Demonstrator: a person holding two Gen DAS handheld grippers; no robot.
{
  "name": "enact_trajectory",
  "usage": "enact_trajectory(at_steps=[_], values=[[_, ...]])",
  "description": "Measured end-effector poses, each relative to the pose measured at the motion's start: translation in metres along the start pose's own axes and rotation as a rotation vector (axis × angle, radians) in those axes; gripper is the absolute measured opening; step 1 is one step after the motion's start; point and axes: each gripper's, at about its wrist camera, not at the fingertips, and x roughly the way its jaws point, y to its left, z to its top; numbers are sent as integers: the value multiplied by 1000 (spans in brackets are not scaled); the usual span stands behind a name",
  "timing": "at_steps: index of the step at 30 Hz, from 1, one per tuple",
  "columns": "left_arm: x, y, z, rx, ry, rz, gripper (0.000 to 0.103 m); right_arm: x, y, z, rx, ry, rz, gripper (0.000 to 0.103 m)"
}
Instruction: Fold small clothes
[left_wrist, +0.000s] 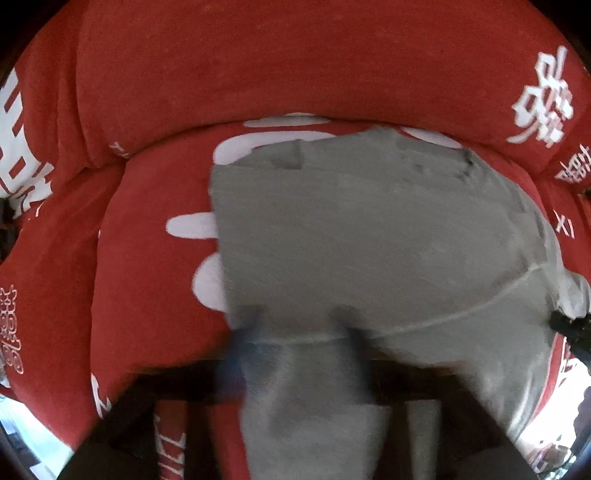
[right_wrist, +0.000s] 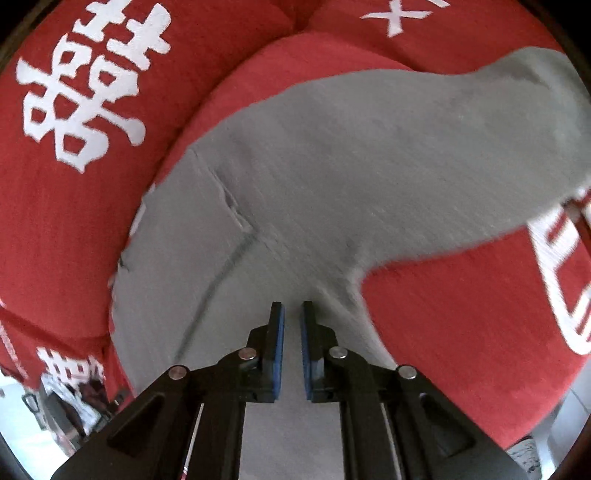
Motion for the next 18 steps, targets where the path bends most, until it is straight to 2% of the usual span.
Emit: enact_trajectory(at_steps=[1, 2, 7, 9, 11, 13, 14, 15, 18], values=[[-6, -8, -2, 1, -19, 2, 91, -4, -5, -5, -3, 13, 3, 13], [-10, -17, -4, 13, -28, -8, 91, 1, -2, -9, -2, 23, 6, 14], [-14, -74, -11, 80, 17, -60, 93, 6, -13, -27, 34, 63, 31, 19], [-14, -97, -15, 124, 22, -54, 93, 7, -20, -30, 54, 72, 40, 19], [-11, -119, -18, 164, 34, -58, 94, 2, -31, -32, 77, 72, 49, 24], [-7, -140, -20, 193, 54, -77, 102, -6, -44, -31, 97, 60, 57, 41], [-6, -149, -21, 205, 58, -85, 102, -10, -51, -29, 106, 49, 62, 45], [-5, -160, -23, 217, 65, -93, 102, -14, -58, -27, 112, 39, 65, 48], [2, -186, -25, 240, 89, -97, 102, -28, -85, -16, 148, 6, 71, 48]])
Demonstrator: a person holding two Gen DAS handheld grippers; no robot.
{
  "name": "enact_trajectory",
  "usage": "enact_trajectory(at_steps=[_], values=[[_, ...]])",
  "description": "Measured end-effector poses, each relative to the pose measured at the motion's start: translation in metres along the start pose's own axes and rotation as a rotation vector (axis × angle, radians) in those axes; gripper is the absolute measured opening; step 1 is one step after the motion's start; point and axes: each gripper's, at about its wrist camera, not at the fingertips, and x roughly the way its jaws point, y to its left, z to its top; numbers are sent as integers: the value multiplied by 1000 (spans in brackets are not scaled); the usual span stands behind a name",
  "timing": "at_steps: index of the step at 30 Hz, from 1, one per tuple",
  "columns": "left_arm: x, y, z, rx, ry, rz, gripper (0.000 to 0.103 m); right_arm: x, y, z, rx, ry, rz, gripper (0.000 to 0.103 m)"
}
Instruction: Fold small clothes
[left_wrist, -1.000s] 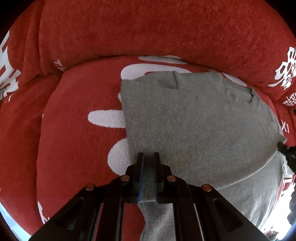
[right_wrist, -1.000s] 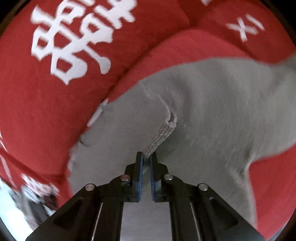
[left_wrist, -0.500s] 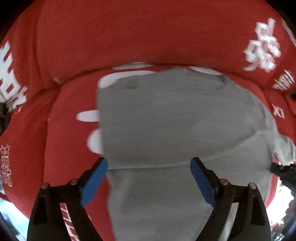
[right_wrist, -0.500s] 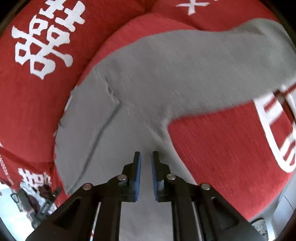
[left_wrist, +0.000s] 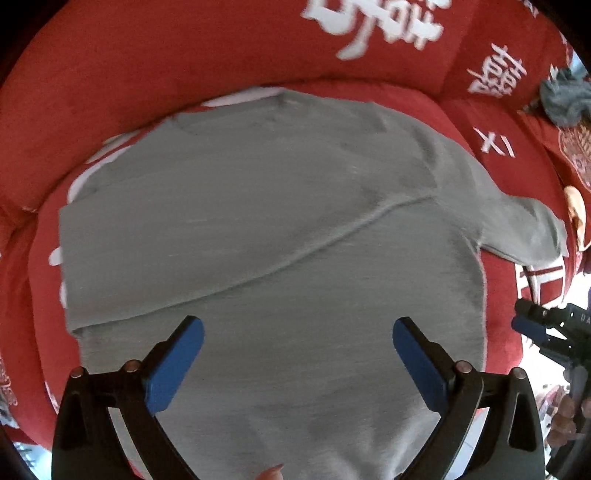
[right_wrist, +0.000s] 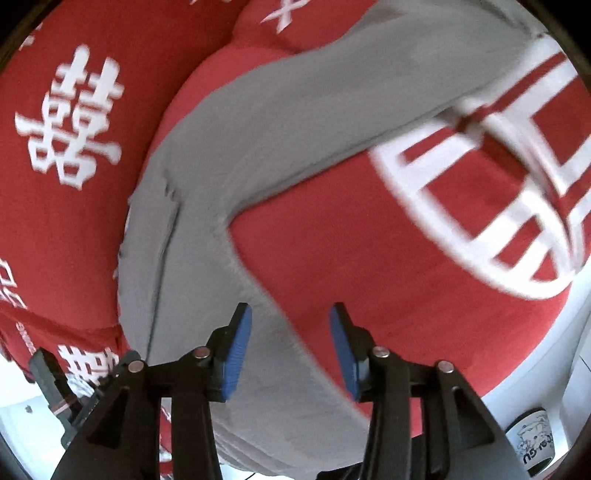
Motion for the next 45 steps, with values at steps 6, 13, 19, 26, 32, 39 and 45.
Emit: enact_trajectory(at_steps=[6, 13, 19, 26, 32, 39, 45], values=[[14, -38, 10, 39, 41, 37, 102, -27, -53, 31, 125, -81, 13, 48], [32, -66, 14, 54, 119, -61, 102, -56, -116, 73, 327, -249, 121, 48], [35, -77, 21, 37, 109, -95, 102, -50, -136, 100, 414, -293, 243, 48], [33, -79, 29, -5, 82, -133, 102, -46, -130, 121, 445, -298, 340, 48], [29, -64, 31, -32, 78, -203, 102, -42, -113, 123, 496, -306, 572, 7], [18, -21, 27, -86, 32, -214, 102, -41, -13, 135, 243, -236, 701, 7], [2, 42, 17, -213, -24, -233, 102, -26, 133, 116, -171, -123, 668, 7]])
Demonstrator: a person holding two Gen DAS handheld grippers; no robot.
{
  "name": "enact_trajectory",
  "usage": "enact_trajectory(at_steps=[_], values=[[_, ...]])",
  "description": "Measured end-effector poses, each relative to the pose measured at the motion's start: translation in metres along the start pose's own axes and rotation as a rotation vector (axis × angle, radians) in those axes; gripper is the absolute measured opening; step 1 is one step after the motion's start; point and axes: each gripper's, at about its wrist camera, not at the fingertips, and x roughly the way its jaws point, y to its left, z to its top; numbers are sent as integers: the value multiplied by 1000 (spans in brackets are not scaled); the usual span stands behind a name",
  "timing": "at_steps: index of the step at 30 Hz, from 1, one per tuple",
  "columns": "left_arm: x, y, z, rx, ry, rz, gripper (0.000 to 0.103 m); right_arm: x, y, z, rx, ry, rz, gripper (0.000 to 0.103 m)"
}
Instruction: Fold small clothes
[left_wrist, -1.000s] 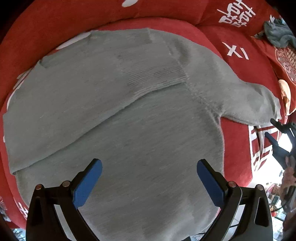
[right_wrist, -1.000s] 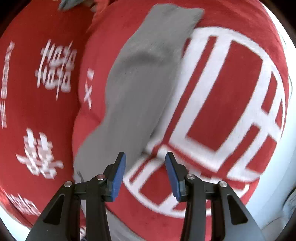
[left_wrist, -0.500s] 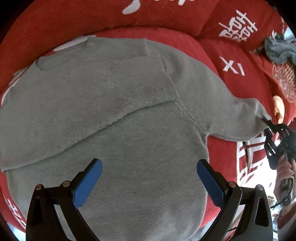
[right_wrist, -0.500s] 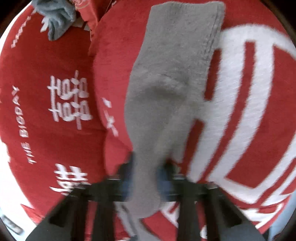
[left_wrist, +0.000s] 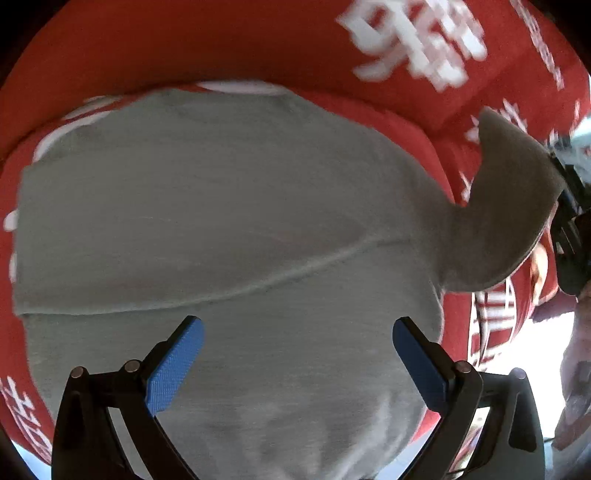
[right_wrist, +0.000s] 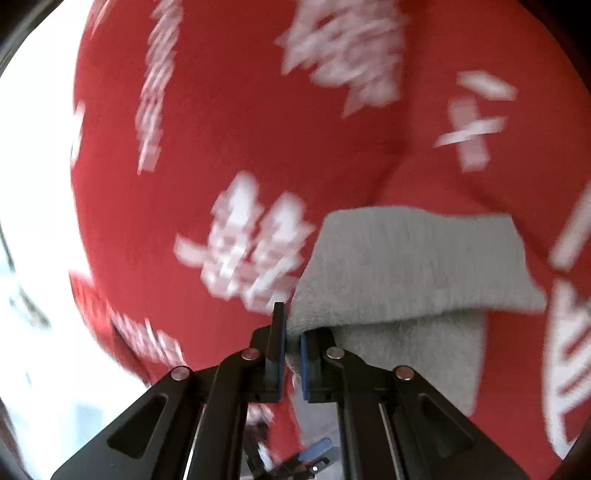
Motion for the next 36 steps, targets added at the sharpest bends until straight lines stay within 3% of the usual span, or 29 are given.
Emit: enact_trajectory(at_steps=[6, 8, 13, 16, 20, 27, 29, 30, 31, 33, 36], values=[[-39, 67, -1, -95, -125, 103, 102, 120, 68, -69, -295, 291, -85, 7], [-43, 86, -2, -114, -133, 139, 102, 161, 71, -100, -356, 387, -150, 7], [-42, 124, -11, -188, -124, 160, 102, 225, 44, -155, -432, 533, -358, 11], [-37, 131, -15, -213, -123, 162, 102, 237, 24, -168, -418, 561, -489, 15], [-38, 144, -17, -222, -130, 143, 102, 216, 15, -162, -316, 520, -461, 31], [-53, 158, -10, -233, -165, 94, 102, 191, 2, -126, -71, 323, -429, 33], [-60, 166, -9, -247, -182, 81, 102, 203, 14, -124, -113, 317, -428, 25], [-64, 171, -9, -255, -191, 73, 102, 210, 25, -127, -174, 321, -426, 11], [-66, 175, -10, -261, -198, 67, 102, 219, 40, -133, -252, 336, -419, 8], [-71, 185, -9, -278, -206, 59, 102, 241, 70, -153, -399, 400, -384, 8], [-76, 200, -8, -309, -202, 67, 102, 269, 92, -189, -587, 510, -396, 8]])
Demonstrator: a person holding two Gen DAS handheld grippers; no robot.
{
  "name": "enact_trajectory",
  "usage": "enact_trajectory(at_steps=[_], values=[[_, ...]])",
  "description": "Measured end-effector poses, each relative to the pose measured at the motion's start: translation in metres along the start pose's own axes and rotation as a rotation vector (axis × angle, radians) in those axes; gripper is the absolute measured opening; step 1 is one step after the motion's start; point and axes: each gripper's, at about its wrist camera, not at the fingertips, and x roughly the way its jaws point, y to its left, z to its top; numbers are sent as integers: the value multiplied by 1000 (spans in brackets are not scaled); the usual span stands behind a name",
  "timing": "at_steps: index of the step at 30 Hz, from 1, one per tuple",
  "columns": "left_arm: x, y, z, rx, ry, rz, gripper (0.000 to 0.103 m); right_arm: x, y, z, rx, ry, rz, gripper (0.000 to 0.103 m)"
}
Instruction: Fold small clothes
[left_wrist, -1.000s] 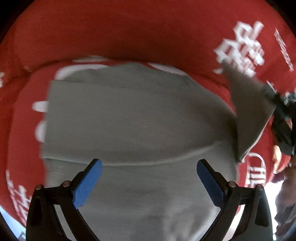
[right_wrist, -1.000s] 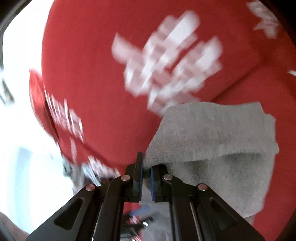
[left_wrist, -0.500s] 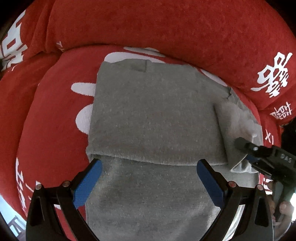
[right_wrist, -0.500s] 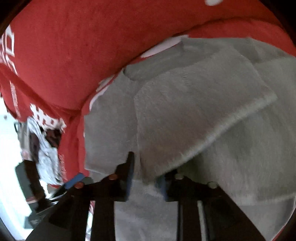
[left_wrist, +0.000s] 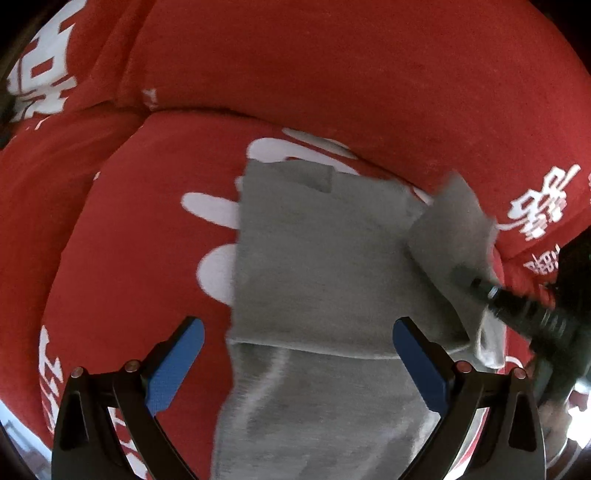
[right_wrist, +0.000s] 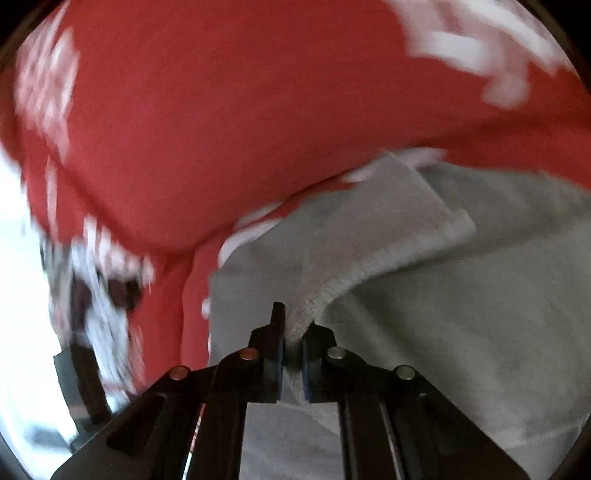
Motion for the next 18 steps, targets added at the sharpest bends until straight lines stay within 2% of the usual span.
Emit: enact_trajectory(at_steps=[2, 4, 7, 8, 10, 11, 14, 16, 18], values=[[0, 7, 2, -21, 7, -12, 102, 23, 24, -7, -109, 66, -38, 8], [2, 10, 3, -27, 21, -25, 102, 41, 31, -16, -161, 124, -75, 12], [10, 6, 2, -19, 56, -58, 102, 52, 29, -32, -203, 205, -152, 14], [12, 3, 1, -11, 64, -66, 102, 47, 24, -36, -206, 211, -146, 16], [18, -5, -2, 7, 82, -67, 102, 35, 17, -44, -201, 214, -118, 41], [21, -10, -3, 13, 89, -67, 102, 27, 12, -48, -188, 210, -106, 46], [27, -24, -1, 24, 99, -97, 102, -8, -19, -57, -87, 193, -87, 47], [36, -33, 2, 33, 114, -114, 102, -30, -51, -64, 34, 163, -95, 47], [47, -38, 6, 28, 130, -97, 102, -60, -95, -75, 210, 108, -99, 47]])
